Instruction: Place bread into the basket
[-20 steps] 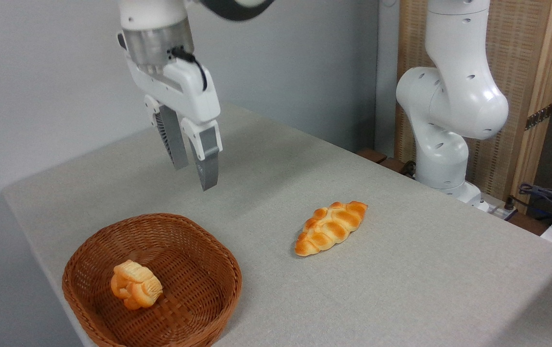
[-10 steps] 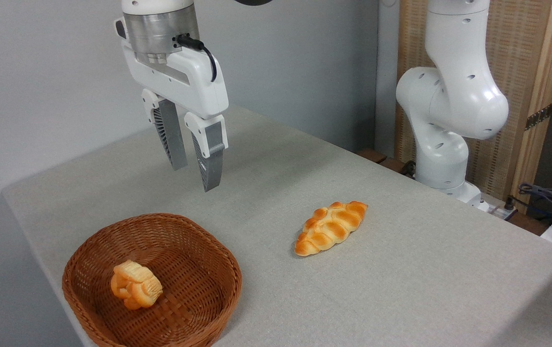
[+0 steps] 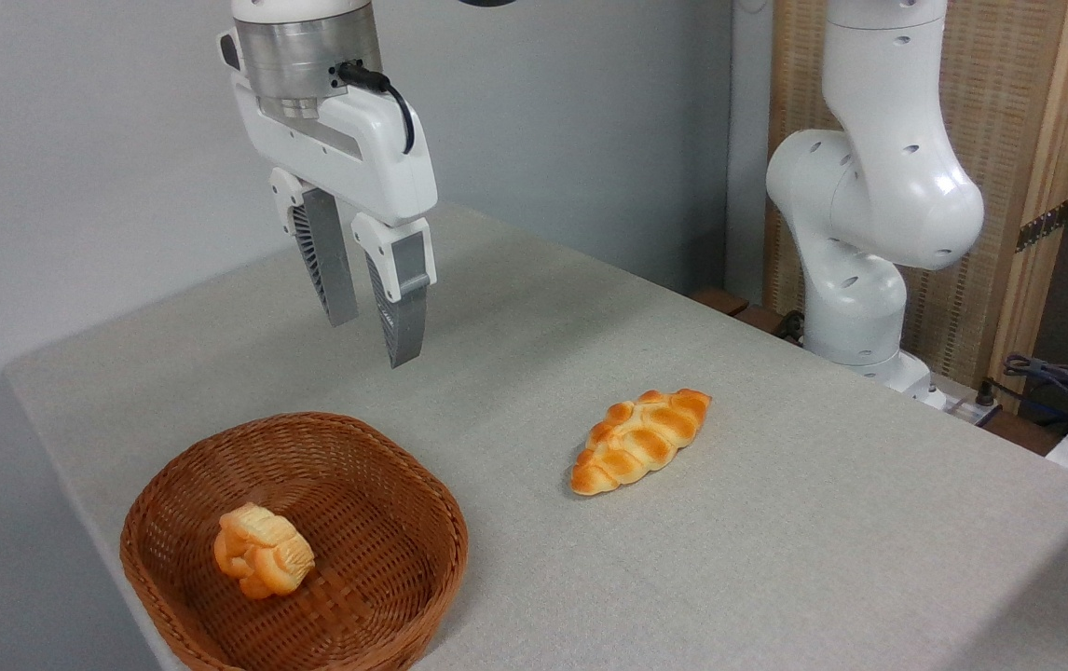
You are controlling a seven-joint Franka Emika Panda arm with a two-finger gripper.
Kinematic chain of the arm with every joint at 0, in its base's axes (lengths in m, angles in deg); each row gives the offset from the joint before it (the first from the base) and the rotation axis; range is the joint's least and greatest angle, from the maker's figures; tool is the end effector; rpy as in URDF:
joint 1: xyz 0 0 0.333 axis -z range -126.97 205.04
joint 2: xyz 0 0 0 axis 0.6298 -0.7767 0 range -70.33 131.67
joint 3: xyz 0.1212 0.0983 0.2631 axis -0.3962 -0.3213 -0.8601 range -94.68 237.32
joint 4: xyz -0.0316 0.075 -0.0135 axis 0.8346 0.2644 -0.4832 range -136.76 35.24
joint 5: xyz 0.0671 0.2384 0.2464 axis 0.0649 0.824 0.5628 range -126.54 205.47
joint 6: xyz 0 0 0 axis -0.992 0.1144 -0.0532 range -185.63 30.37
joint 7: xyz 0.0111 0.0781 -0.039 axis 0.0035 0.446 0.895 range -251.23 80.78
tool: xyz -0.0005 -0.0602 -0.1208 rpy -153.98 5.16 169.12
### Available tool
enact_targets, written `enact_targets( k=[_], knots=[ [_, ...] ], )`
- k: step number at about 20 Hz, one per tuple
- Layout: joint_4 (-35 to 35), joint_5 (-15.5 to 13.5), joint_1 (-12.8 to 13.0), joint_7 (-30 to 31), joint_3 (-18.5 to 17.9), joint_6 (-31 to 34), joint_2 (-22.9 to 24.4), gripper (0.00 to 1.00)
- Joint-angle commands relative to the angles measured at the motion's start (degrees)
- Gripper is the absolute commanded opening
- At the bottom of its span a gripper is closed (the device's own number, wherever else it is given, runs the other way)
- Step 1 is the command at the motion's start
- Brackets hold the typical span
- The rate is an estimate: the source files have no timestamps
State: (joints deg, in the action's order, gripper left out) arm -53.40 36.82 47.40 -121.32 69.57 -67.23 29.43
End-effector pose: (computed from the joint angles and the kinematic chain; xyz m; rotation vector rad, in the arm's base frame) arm 0.5236 -0.0666 0.5658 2.8975 -1.1261 0.0893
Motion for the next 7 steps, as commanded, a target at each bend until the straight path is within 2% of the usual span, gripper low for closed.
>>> enact_targets(
  k=[1,7],
  knots=[
    [1.1,-0.2,0.1,-0.6,-0.2,1.6,-0.1,1.00],
    [1.1,-0.3,-0.4,-0.4,-0.4,1.7,0.0,1.00]
  ],
)
